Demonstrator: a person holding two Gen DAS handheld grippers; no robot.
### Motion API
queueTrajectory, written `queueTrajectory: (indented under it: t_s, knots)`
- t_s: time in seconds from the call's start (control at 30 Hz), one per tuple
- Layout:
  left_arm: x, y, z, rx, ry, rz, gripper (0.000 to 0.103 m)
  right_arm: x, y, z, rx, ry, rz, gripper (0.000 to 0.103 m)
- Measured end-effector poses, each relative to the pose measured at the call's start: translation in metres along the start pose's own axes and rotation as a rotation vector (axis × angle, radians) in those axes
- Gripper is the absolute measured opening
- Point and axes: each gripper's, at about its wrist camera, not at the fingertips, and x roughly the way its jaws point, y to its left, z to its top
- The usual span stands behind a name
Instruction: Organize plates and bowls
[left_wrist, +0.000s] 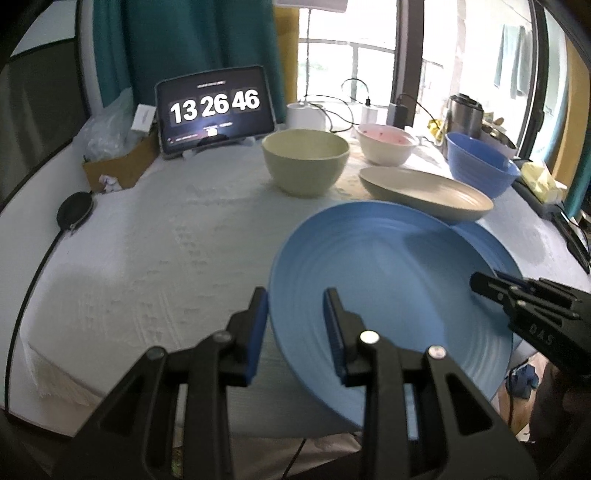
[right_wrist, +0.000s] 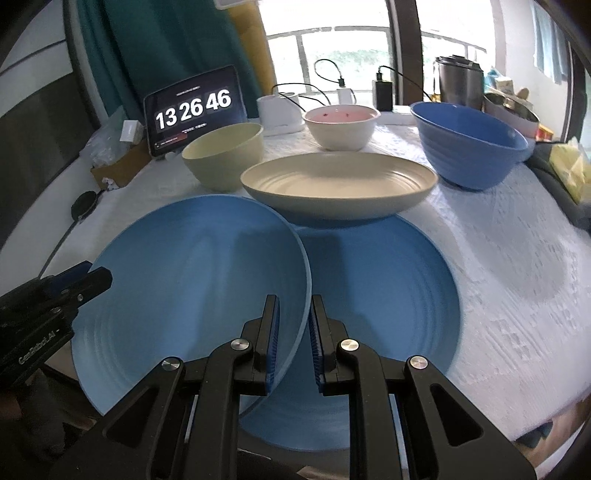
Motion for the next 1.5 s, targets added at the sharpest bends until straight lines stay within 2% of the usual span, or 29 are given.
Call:
queueTrajectory:
  t_s: [0.8,1.5]
  knots:
    - [0.009,-0.060,0.001,0.151,0.053,-0.061,0.032,-0.009,-0.052,-0.010,0.124,-0.013,-0.075,0.022]
    - [0.033,-0.080,0.010,0.180,0.106,-0.071,0.032,-0.014,-0.076,-0.004,0.140,-0.040,-0.096,0.022]
